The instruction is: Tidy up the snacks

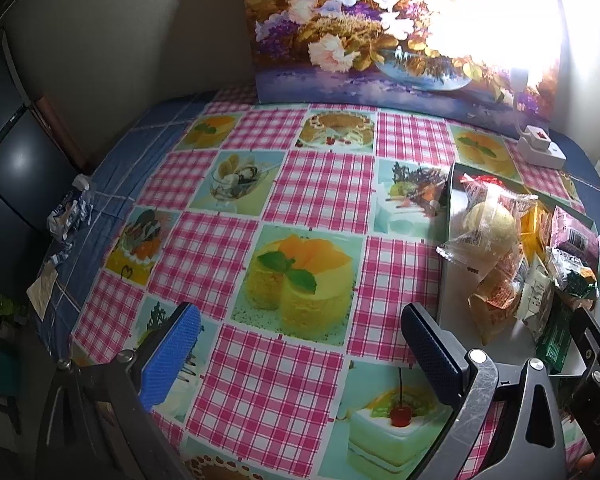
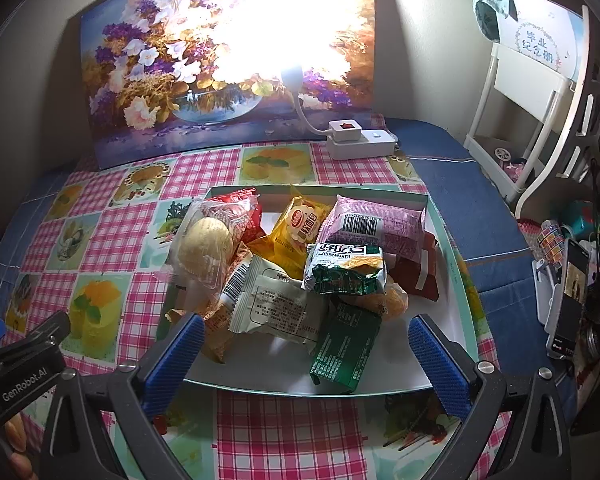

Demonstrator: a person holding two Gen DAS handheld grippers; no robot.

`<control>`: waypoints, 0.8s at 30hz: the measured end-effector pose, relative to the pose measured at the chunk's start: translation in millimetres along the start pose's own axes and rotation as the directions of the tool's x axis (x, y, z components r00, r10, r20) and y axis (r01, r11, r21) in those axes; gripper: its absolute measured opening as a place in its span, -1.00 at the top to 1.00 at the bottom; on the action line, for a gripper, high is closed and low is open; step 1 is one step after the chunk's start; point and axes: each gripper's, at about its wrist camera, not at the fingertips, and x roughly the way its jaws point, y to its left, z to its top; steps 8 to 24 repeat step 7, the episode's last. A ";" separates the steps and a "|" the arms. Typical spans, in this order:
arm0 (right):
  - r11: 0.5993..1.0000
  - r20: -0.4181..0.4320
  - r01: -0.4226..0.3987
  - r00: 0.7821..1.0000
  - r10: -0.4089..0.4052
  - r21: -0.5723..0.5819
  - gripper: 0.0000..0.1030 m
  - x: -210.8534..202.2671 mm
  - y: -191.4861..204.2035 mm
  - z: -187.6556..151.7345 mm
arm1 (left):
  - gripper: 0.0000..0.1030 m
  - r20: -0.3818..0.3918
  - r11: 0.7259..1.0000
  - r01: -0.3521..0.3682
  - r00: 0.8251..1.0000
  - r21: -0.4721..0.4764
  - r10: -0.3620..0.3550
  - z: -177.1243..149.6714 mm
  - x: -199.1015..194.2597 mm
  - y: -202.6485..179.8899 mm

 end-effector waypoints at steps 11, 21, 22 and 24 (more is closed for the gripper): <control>1.000 0.000 0.000 1.000 0.000 0.000 -1.00 -0.1 0.3 0.0 | -0.95 -0.004 1.000 0.016 1.000 0.007 -0.016 0.8 0.3 -2.2; 1.000 0.000 0.000 1.000 0.000 0.000 -1.00 -0.1 0.3 0.0 | -0.95 -0.004 1.000 0.016 1.000 0.007 -0.016 0.8 0.3 -2.2; 1.000 0.000 0.000 1.000 0.000 0.000 -1.00 -0.1 0.3 0.0 | -0.95 -0.004 1.000 0.016 1.000 0.007 -0.016 0.8 0.3 -2.2; 1.000 0.000 0.000 1.000 0.000 0.000 -1.00 -0.1 0.3 0.0 | -0.95 -0.004 1.000 0.016 1.000 0.007 -0.016 0.8 0.3 -2.2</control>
